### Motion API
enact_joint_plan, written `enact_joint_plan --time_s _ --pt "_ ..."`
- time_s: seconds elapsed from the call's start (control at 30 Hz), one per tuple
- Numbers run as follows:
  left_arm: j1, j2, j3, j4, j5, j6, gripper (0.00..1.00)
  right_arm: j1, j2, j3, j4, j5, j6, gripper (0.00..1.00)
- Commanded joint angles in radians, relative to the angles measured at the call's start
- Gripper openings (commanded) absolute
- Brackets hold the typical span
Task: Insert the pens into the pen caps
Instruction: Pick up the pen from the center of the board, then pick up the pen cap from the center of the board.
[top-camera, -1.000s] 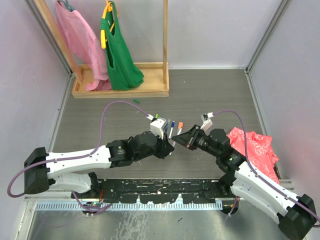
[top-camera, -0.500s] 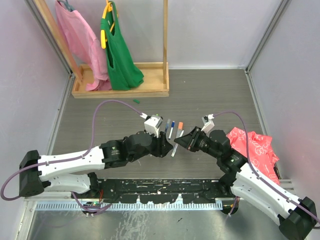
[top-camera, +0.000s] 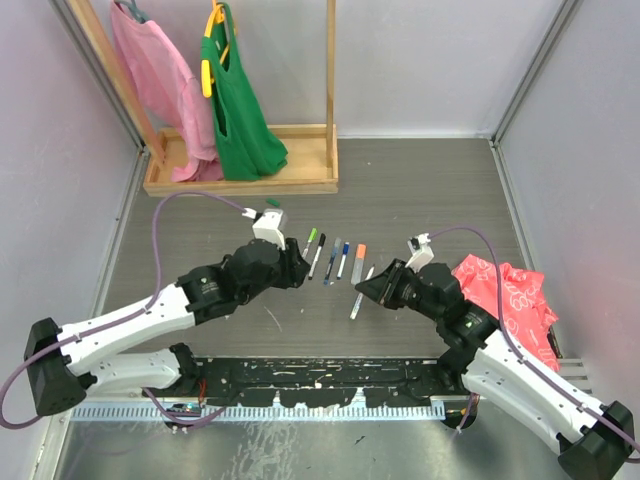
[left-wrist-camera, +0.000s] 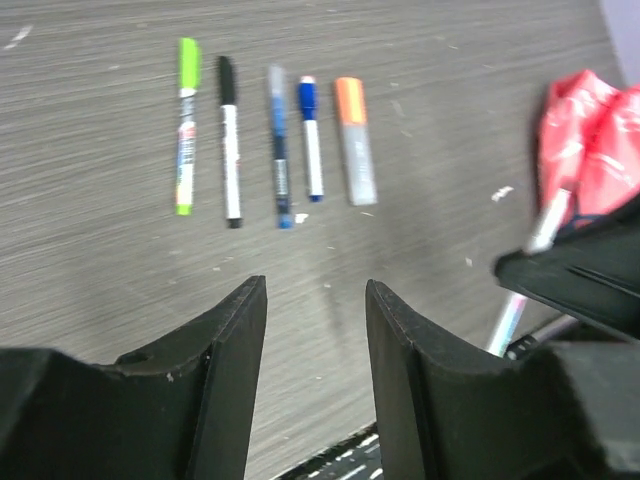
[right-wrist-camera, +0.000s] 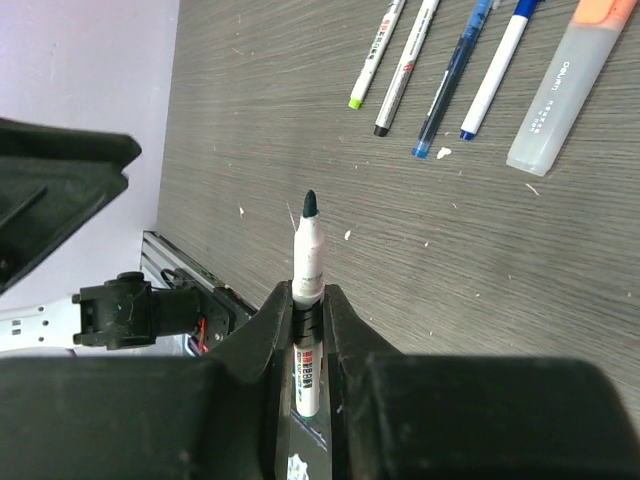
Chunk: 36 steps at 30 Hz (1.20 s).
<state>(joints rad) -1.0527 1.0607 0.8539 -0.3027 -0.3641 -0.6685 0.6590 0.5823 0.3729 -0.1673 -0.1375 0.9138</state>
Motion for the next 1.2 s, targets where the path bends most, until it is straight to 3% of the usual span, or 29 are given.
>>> enact_joint_plan --time_s 0.0,0.6,1.17 --pt "0.089 0.003 0.040 -0.089 -0.021 -0.015 0.46 -0.001 -0.024 0.052 -0.005 0.029 -0.029 0.00" --pt "0.366 0.285 0.187 -0.071 -0.035 0.056 0.47 -0.002 -0.088 0.001 -0.046 0.050 -0.057 0.00" --pt "0.480 0.521 0.279 0.031 -0.035 -0.003 0.48 -0.002 -0.108 -0.053 -0.052 0.043 -0.097 0.00"
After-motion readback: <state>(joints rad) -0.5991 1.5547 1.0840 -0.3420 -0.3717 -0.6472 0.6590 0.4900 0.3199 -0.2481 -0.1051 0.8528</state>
